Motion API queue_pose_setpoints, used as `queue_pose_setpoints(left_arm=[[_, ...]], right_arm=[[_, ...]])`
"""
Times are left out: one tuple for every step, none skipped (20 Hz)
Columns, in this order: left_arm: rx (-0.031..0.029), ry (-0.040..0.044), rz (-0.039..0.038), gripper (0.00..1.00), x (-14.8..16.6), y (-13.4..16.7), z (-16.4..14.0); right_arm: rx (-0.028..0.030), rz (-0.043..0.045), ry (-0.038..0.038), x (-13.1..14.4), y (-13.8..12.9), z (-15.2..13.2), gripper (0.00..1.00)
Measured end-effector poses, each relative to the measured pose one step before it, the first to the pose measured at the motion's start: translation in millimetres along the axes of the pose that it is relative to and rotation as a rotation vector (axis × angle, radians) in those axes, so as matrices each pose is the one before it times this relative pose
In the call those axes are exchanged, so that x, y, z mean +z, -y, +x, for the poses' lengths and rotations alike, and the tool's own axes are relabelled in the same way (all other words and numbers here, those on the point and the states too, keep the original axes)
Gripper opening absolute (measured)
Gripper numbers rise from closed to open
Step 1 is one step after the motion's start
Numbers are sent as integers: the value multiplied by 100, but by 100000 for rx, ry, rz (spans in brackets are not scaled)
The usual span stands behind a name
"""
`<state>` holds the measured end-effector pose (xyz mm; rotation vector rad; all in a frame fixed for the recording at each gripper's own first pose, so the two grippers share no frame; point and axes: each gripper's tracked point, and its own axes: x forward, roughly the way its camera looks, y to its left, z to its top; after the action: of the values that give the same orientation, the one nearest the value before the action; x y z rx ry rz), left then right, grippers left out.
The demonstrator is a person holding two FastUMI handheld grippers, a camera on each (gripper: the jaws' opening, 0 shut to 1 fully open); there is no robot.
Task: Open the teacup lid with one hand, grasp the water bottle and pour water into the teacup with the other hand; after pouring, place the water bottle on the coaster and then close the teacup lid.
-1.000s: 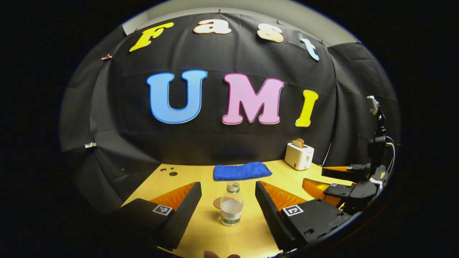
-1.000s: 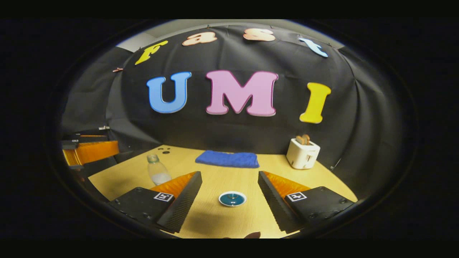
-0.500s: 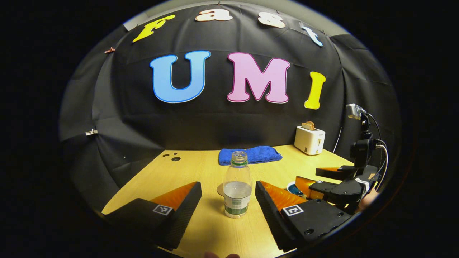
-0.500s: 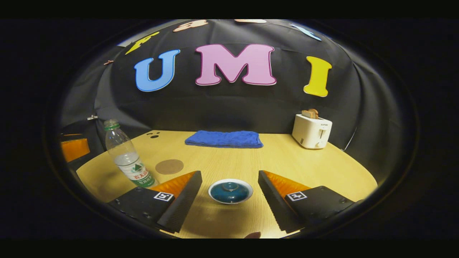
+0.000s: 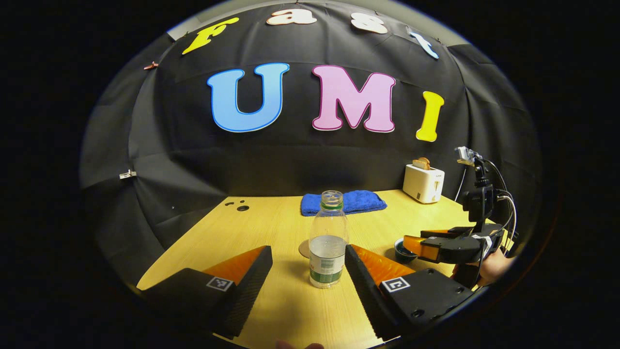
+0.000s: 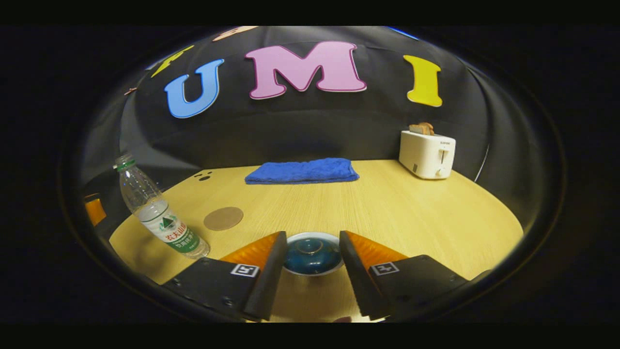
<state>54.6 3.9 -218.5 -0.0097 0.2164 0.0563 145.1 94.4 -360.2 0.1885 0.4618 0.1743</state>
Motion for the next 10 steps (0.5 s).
queue_pose_setpoints(left_arm=[[83,34,13,95,-16,33,-124],[259,-48,291,95,-20,-18,14],[118,-92,253,95,76,62,-11],[103,-87,78,95,-123,35,68],[37,-148,-76,95,25,91,47],[25,-27,-161,95,-16,25,10],[189,17,-59,95,107,54,56],[160,-36,-62,95,-69,71,-97],[2,78,11,95,60,89,32],[159,43,42,95,-36,80,25]], right_arm=[[734,1151,-38,-61,-193,-65,59],[250,851,202,173,-35,114,58],[-90,307,-135,-11,143,-19,58],[374,261,536,153,-22,155,58],[261,-228,-498,-87,-70,-24,49],[1431,222,283,82,-225,-180,44],[80,2,186,187,-86,82,48],[1070,-18,-742,-130,-73,144,37],[870,-191,-587,-260,-217,-128,28],[119,-406,441,233,171,82,29]])
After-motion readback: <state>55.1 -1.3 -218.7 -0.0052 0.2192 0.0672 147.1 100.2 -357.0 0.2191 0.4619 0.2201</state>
